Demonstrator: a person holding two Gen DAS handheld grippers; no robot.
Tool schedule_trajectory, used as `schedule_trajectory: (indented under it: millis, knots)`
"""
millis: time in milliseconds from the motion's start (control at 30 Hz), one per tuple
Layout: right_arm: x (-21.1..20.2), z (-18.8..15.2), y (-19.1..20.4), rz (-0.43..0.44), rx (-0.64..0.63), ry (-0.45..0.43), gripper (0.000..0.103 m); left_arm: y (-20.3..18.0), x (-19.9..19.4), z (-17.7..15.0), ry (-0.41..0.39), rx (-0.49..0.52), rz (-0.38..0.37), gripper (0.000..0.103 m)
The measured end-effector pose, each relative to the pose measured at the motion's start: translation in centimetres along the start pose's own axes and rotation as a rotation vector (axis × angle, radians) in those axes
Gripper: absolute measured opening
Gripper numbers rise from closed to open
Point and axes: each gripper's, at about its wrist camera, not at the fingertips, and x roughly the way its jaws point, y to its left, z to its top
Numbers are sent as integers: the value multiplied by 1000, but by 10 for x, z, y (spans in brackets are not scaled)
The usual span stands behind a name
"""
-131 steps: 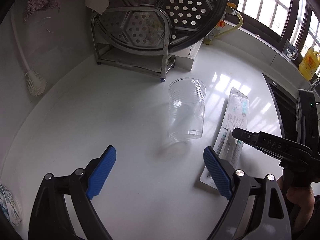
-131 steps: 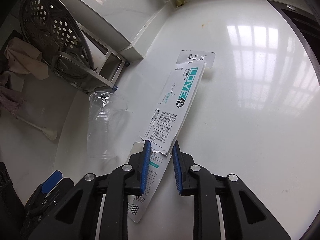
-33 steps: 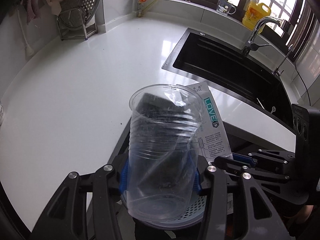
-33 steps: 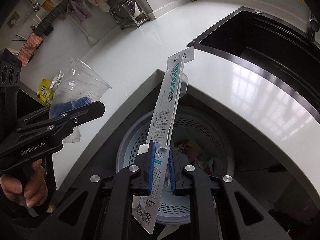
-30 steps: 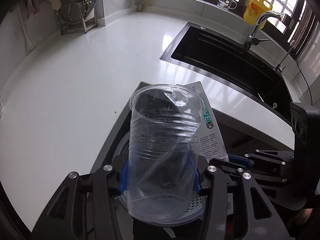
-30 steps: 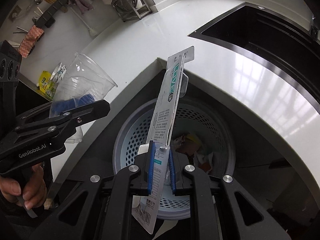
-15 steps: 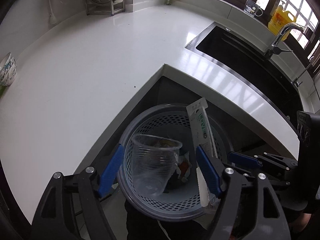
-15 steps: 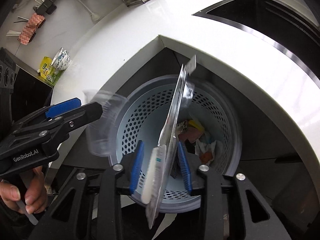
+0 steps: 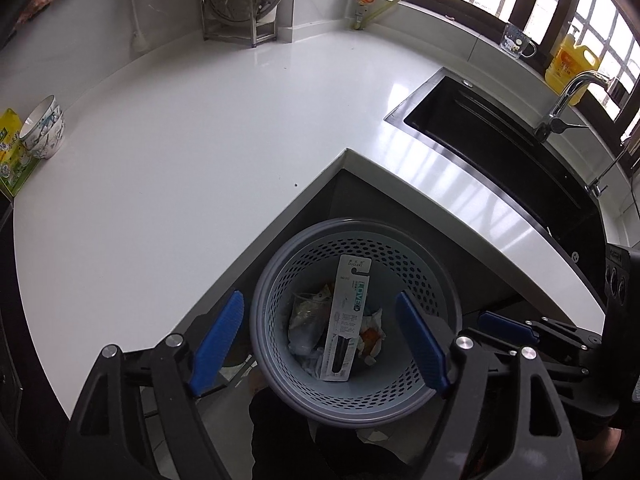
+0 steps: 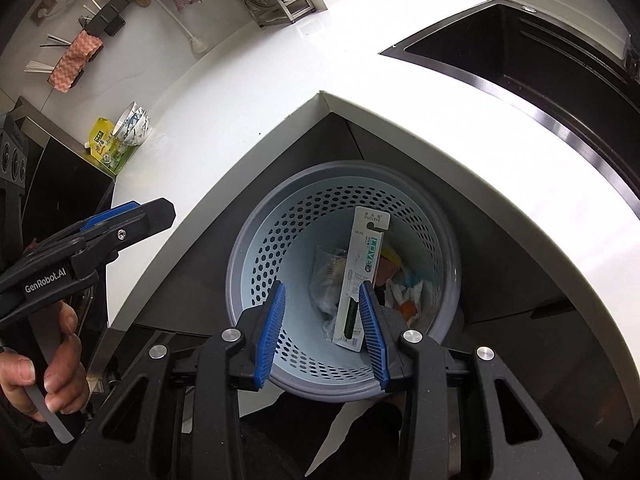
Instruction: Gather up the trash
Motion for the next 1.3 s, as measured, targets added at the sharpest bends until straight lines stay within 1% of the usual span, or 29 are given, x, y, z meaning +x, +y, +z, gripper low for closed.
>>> schedule_trajectory:
  millis: [200, 367, 600, 667, 867, 933, 1300]
  knots:
    - [-14, 1, 4, 9, -3, -19, 37, -6, -9, 1, -13, 7, 5, 77]
    - [-21, 0, 8, -5, -15, -25, 38, -11, -18, 2, -20, 15, 39, 77]
    - [-34, -1, 16, -57, -46, -46, 43, -16, -28, 3, -31, 20, 53, 80]
    - [-37, -1, 17, -67, -48, -52, 46, -16, -31, 3, -36, 18, 53, 83]
    - [-43, 0, 20, -98, -56, -65, 52, -16, -40, 2, -44, 17, 69, 85]
    - [-44, 1, 20, -97, -57, -66, 56, -16, -44, 3, -54, 15, 77, 87]
    - [-48, 2, 22, -110, -43, -71, 57, -14, -56, 3, -80, 12, 112, 92]
